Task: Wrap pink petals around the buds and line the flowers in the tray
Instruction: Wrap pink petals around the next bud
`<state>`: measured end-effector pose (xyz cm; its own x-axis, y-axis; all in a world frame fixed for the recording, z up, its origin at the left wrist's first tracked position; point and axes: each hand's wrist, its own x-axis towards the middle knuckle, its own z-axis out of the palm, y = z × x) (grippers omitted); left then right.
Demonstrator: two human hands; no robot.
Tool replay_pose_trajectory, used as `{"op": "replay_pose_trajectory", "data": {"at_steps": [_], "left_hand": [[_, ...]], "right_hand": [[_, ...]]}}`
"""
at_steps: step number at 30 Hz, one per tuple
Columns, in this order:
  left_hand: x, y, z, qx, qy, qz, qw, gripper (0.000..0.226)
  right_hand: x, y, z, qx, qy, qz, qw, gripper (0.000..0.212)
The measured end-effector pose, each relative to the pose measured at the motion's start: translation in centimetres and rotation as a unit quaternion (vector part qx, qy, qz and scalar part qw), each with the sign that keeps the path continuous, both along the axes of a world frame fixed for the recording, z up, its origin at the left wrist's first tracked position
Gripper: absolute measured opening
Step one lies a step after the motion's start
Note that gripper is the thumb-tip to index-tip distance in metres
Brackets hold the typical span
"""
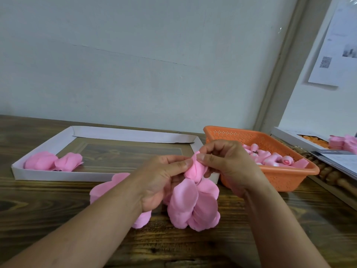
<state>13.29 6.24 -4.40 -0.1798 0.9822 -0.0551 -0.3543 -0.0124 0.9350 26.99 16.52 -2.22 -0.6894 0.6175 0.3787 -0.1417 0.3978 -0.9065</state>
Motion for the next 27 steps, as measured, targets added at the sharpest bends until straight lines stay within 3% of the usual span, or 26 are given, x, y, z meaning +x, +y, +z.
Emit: {"op": "replay_pose_trajectory", "data": {"at_steps": [4, 9, 16, 27], "left_hand": [[-0.13, -0.17, 0.26, -0.002, -0.025, -0.041, 0.999, 0.044], [-0.45, -0.32, 0.25, -0.007, -0.009, -0.055, 0.998, 0.037], [-0.73, -0.12, -0.01, -0.014, 0.012, -0.066, 0.998, 0.031], [-0.36, -0.15, -0.15, -0.017, 0.033, -0.070, 0.997, 0.037]], "right_hand": [[-0.16, -0.03, -0.11, 0.009, 0.015, 0.003, 1.000, 0.003], [-0.16, 0.14, -0.27, -0.039, -0.008, 0.015, 0.999, 0.023], [-0.07, 0.11, -0.15, -0.069, -0.013, 0.058, 0.996, 0.030], [-0.22, 0.06, -0.29, -0.015, -0.017, -0.008, 1.000, 0.009]]}}
